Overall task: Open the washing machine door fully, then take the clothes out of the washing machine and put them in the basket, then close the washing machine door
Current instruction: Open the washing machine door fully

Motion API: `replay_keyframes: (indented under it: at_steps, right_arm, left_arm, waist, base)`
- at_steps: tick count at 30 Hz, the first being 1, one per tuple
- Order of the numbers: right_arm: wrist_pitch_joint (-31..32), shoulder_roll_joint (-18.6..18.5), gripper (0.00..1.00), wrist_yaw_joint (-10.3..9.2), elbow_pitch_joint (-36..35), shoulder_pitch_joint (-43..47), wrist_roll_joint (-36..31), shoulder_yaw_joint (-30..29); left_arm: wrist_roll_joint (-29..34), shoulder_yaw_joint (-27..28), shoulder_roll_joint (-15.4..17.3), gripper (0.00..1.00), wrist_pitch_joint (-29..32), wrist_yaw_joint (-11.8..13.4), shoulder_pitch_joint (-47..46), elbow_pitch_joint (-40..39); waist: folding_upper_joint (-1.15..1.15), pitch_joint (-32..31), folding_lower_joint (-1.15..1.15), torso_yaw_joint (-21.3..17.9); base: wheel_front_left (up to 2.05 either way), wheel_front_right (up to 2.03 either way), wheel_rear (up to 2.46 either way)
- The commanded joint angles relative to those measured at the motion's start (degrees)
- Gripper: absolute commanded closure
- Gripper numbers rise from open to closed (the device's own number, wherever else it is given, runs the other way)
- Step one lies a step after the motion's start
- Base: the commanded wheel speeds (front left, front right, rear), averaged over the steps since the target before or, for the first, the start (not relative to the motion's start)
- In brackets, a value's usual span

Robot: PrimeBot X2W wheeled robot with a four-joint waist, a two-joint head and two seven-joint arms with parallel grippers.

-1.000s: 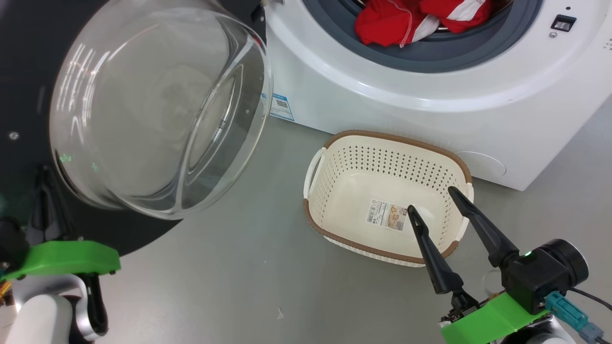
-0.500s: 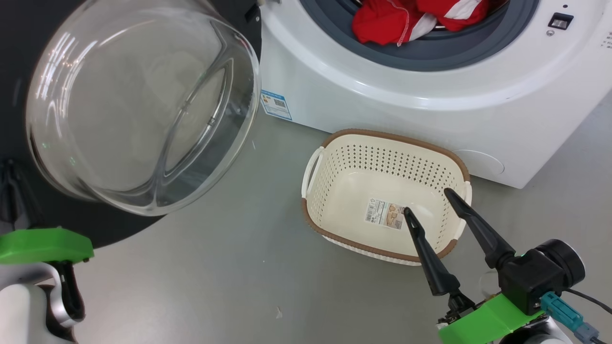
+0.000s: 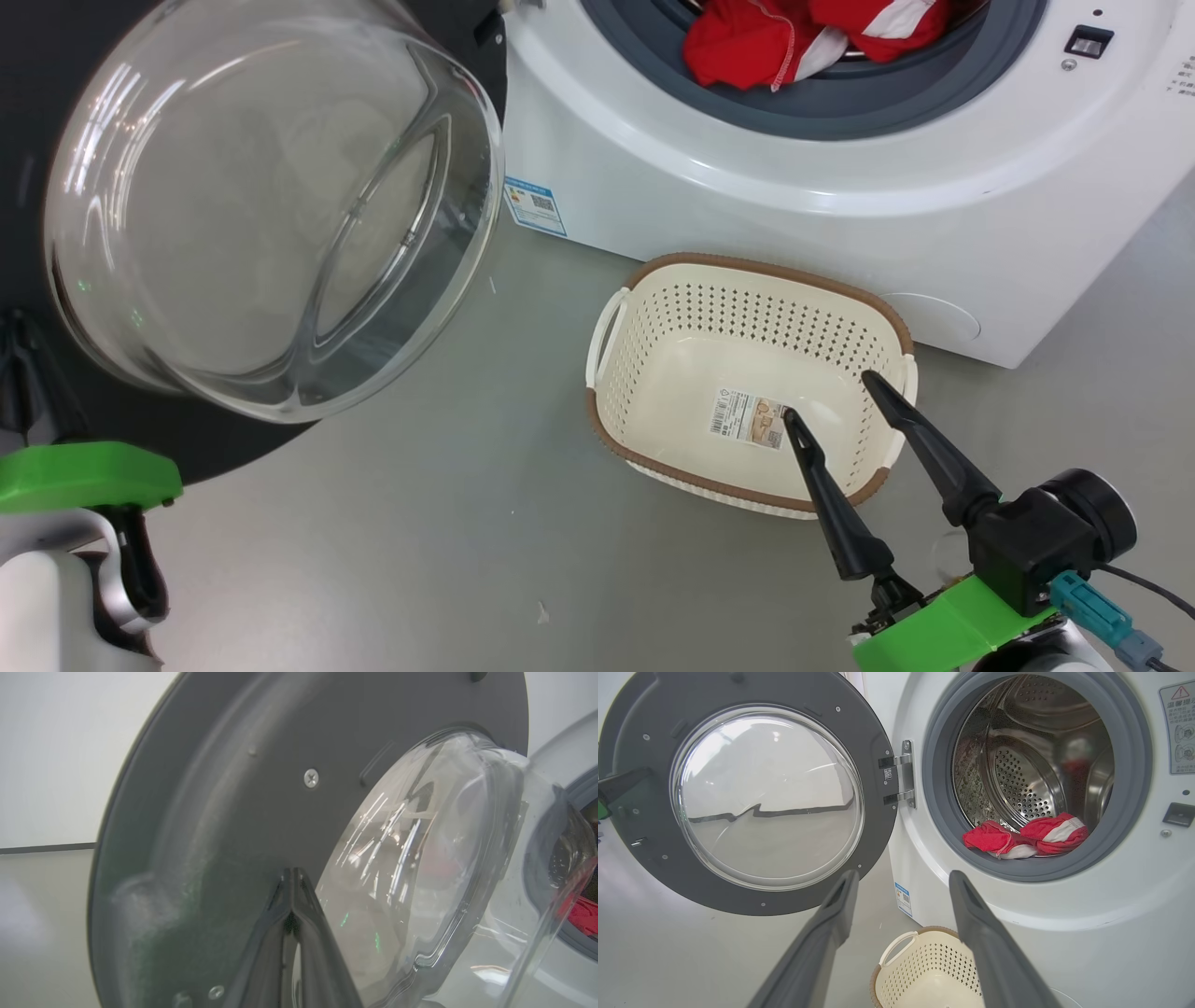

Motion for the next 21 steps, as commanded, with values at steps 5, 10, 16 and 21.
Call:
replay_keyframes:
  at_steps: [5, 10, 16, 21]
  right_arm:
    - [-0.69, 0.20, 0.00, 0.36, -1.14, -2.24, 0.17, 1.32]
    - [-1.21, 0.20, 0.00, 0.36, -0.79, -2.15, 0.44, 1.11]
    - [-1.92, 0.20, 0.00, 0.36, -0.25, -1.91, 1.00, 0.70]
    - [-2.78, 0.20, 0.00, 0.36, 0.23, -1.94, 1.54, 0.49]
  left_arm:
    - [0.12, 4.30, -0.18, 1.00, -0.27, -1.89, -1.53, -2.82]
    - [0.87, 5.88, -2.87, 0.00, -0.27, -3.08, -0.40, -7.21]
    - [1.72, 6.01, -4.62, 0.00, -0.27, -3.56, 1.33, -11.93]
    - [2.49, 4.00, -5.70, 0.00, -0.27, -4.38, 3.21, -16.99]
  waist:
    - [0.00, -0.29, 0.00, -0.19]
    - [0.00, -0.83, 0.00, -0.75]
    - [0.00, -1.68, 0.00, -1.37]
    - [0.00, -2.25, 0.00, -2.07]
  base:
    - [0.00, 0.00, 0.00]
    - [0.00, 0.00, 0.00]
    - [0.00, 0.00, 0.00]
    - [0.00, 0.00, 0.00]
